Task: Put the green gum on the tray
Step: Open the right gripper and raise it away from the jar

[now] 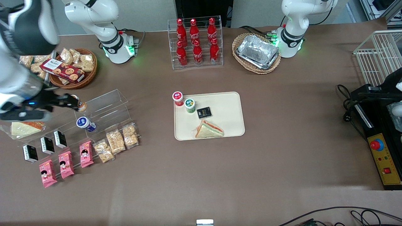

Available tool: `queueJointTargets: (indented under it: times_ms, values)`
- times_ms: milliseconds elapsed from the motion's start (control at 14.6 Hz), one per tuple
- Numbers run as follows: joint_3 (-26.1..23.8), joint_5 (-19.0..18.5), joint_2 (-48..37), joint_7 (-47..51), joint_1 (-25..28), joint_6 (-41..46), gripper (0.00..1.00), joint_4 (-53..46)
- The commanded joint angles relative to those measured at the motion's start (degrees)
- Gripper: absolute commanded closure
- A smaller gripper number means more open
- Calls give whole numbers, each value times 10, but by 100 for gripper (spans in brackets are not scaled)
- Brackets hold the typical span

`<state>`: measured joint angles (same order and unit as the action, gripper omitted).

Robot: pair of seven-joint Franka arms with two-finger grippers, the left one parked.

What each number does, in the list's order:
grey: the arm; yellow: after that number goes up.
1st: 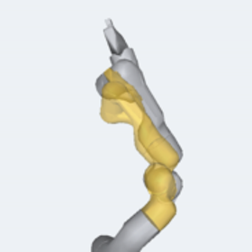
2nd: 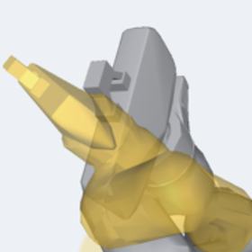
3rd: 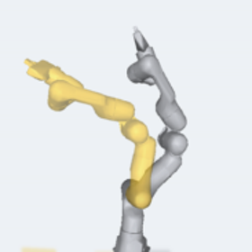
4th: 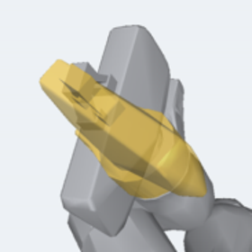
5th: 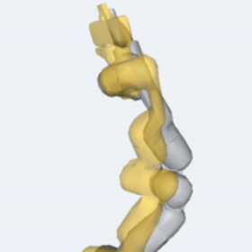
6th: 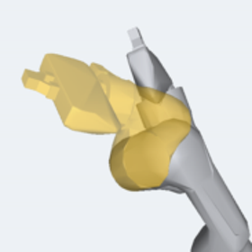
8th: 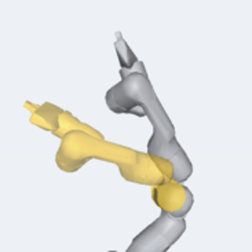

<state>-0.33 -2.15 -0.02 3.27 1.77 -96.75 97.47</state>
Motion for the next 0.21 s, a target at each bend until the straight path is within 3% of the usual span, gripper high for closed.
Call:
queueJointTargets:
  times_ms: [0, 137]
  values:
    - [24, 8, 31, -12, 1, 16, 0, -64]
    - [45, 14, 30, -30, 0, 16, 0, -65]
